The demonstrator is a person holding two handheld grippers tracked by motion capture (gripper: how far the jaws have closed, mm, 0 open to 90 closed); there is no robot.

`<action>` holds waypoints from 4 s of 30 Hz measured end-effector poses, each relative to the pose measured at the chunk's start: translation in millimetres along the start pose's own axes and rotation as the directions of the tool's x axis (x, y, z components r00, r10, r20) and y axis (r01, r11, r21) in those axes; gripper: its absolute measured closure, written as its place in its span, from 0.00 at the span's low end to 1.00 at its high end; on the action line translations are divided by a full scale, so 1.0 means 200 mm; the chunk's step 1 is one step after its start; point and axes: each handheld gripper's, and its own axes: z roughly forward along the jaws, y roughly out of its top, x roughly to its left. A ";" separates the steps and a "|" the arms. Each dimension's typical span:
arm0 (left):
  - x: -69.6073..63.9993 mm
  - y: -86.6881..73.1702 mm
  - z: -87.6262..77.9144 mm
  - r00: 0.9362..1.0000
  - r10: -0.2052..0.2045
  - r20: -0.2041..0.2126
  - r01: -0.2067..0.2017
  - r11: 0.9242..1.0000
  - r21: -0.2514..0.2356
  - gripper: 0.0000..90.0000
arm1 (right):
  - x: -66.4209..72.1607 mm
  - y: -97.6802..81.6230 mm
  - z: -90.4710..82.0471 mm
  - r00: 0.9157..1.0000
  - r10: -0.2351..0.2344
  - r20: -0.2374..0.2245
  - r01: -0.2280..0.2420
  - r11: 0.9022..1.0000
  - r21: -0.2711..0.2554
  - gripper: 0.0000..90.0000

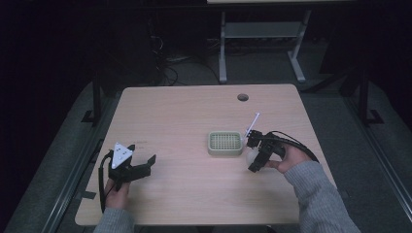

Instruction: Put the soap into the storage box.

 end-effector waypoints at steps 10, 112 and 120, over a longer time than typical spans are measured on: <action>-0.01 0.00 0.00 1.000 0.003 0.003 -0.003 1.000 -0.003 0.16 | 0.00 0.07 -0.04 1.000 -0.015 0.001 0.015 1.000 -0.016 0.26; 0.00 0.01 -0.01 1.000 0.006 -0.005 -0.006 1.000 -0.015 0.16 | -0.24 0.63 0.20 1.000 0.001 0.004 -0.001 1.000 0.018 0.26; 0.00 0.01 -0.01 1.000 0.006 -0.004 -0.006 1.000 -0.016 0.16 | -0.24 0.63 0.26 1.000 0.010 0.005 -0.011 0.999 0.039 0.26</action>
